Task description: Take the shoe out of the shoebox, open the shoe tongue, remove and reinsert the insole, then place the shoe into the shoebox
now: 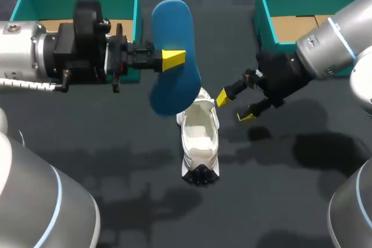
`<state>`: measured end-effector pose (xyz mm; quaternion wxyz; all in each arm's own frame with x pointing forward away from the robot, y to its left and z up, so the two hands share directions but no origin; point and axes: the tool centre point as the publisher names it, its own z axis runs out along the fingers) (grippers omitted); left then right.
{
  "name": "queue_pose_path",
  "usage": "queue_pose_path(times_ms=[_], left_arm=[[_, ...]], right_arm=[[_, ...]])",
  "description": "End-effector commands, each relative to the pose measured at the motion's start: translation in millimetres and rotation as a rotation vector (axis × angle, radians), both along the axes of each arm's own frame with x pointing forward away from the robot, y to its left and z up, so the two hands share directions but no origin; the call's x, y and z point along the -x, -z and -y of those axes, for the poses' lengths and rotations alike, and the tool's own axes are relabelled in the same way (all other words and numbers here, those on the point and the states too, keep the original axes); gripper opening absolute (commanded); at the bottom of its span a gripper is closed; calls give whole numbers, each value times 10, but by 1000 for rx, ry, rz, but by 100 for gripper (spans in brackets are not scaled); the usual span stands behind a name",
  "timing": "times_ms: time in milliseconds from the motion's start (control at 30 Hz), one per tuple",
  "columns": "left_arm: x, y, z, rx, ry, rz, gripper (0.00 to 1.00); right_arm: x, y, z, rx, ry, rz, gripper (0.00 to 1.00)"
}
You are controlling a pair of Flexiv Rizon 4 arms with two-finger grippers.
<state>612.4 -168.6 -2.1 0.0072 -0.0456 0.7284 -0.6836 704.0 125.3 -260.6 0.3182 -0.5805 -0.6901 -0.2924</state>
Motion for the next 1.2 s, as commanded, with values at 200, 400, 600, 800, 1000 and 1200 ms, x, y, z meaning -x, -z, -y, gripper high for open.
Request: queue_pose_path(times_ms=[200, 400, 600, 800, 1000, 1200], left_arm=[[-19, 7, -22, -92, -33, 419, 0], [-263, 182, -56, -49, -6, 681, 0], [-464, 379, -83, 49, 43, 998, 0], [-464, 379, -83, 49, 43, 998, 0], [-479, 421, -54, 49, 66, 1077, 0], [-609, 670, -33, 71, 102, 1340, 0]], right_arm=[[81, 4, 84, -55, 12, 4, 100], [-32, -189, 117, -116, 42, -7, 100], [-140, -418, 139, -235, 24, -19, 100], [-140, -418, 139, -235, 24, -19, 100], [-163, -417, 145, -261, 28, -15, 100], [-285, -697, 156, -319, 71, 16, 100]])
